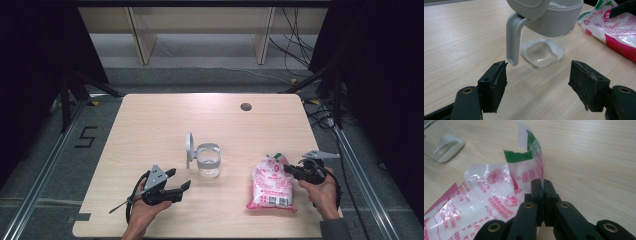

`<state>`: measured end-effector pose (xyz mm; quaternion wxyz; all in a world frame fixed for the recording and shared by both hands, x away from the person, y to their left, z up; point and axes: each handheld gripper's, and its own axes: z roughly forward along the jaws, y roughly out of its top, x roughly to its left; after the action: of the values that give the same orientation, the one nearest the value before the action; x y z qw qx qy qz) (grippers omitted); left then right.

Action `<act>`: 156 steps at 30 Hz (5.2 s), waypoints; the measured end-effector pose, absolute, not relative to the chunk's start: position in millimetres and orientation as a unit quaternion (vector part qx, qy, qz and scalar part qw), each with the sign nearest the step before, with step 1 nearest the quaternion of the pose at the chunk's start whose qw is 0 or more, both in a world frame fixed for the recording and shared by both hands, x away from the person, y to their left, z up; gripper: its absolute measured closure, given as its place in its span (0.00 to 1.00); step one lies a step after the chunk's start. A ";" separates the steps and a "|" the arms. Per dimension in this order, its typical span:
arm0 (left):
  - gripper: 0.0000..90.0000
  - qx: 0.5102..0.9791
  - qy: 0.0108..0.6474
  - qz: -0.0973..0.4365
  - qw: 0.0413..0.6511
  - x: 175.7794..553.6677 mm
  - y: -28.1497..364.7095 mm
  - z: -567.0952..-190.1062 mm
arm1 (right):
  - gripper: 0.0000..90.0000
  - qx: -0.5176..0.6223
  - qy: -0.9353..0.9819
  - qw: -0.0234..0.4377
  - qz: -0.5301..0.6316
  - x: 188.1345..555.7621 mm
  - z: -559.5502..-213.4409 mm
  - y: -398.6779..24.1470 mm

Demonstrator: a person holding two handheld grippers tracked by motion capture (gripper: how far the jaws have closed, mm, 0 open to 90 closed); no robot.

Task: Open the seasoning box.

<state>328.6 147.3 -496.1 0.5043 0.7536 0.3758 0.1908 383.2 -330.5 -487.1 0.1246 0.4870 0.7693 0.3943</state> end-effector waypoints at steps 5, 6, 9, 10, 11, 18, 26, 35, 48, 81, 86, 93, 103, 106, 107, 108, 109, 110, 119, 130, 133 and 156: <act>0.33 0.765 0.361 0.189 0.498 323.7 137.3 -496.9 | 1.00 0.500 0.756 0.131 0.402 365.9 -484.5 -343.0; 0.33 0.769 0.358 0.189 0.495 322.8 134.4 -497.4 | 1.00 0.510 0.745 0.136 0.407 361.5 -485.1 -343.0; 0.33 0.776 0.340 0.178 0.500 318.1 121.5 -498.9 | 1.00 0.497 0.751 0.138 0.411 355.3 -484.4 -348.8; 0.33 0.781 0.335 0.175 0.496 316.4 116.4 -498.3 | 1.00 0.514 0.737 0.130 0.418 351.3 -484.8 -346.6; 0.33 0.785 0.329 0.171 0.495 315.1 110.6 -498.6 | 1.00 0.514 0.736 0.131 0.420 351.1 -485.8 -347.9; 0.34 0.812 0.285 0.131 0.493 309.3 64.2 -504.7 | 0.98 0.517 0.735 0.125 0.421 353.2 -490.1 -354.5; 0.38 0.828 0.237 0.099 0.499 312.6 7.6 -506.8 | 0.90 0.545 0.714 0.096 0.429 354.2 -493.8 -351.5; 0.39 0.833 0.227 0.086 0.497 315.0 -10.9 -511.3 | 0.82 0.542 0.722 0.085 0.421 363.9 -503.5 -345.5; 0.39 0.839 0.223 0.082 0.489 315.4 -17.2 -511.8 | 0.98 0.533 0.722 0.076 0.434 371.4 -506.9 -341.5; 0.34 0.837 0.231 0.077 0.490 318.1 -20.2 -517.8 | 1.00 0.430 0.697 0.139 0.557 347.1 -439.8 -314.6; 0.34 0.837 0.232 0.075 0.489 319.2 -20.9 -518.0 | 1.00 0.429 0.688 0.134 0.569 346.1 -428.8 -307.4; 0.33 0.831 0.245 0.090 0.491 323.5 -24.3 -514.9 | 1.00 0.414 0.688 0.147 0.577 348.6 -408.2 -296.0; 0.30 0.813 0.267 0.124 0.503 334.9 -46.2 -514.5 | 1.00 0.398 0.685 0.147 0.592 350.9 -390.1 -287.5; 0.31 0.809 0.277 0.135 0.501 336.4 -51.8 -513.6 | 1.00 0.388 0.688 0.144 0.596 348.6 -380.9 -281.2; 0.31 0.811 0.277 0.138 0.496 338.1 -52.1 -513.1 | 1.00 0.386 0.686 0.148 0.598 347.5 -378.4 -278.6; 0.32 0.806 0.281 0.133 0.505 338.4 -54.6 -512.6 | 1.00 0.383 0.686 0.141 0.603 346.4 -375.9 -276.0; 0.33 0.805 0.280 0.138 0.505 338.4 -55.5 -511.3 | 1.00 0.379 0.687 0.142 0.604 345.7 -373.6 -273.7; 0.35 0.803 0.280 0.147 0.505 337.7 -56.6 -510.2 | 1.00 0.374 0.689 0.147 0.603 345.3 -371.3 -271.3; 0.61 0.789 0.282 0.179 0.516 338.2 -57.6 -508.0 | 1.00 0.347 0.698 0.148 0.608 345.7 -363.7 -254.1; 0.77 0.769 0.298 0.184 0.535 346.0 -52.0 -509.9 | 1.00 0.353 0.706 0.157 0.593 364.5 -361.2 -239.9; 0.77 0.748 0.315 0.163 0.561 348.9 -54.6 -508.5 | 1.00 0.353 0.706 0.157 0.594 372.4 -358.2 -236.3; 0.79 0.696 0.356 0.166 0.601 379.4 -57.8 -502.9 | 1.00 0.342 0.737 0.183 0.553 414.1 -333.9 -184.1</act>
<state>379.4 -57.8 -502.9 0.6012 0.6961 0.3557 0.1659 414.1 -184.1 -333.9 0.1827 0.3416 0.7373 0.5534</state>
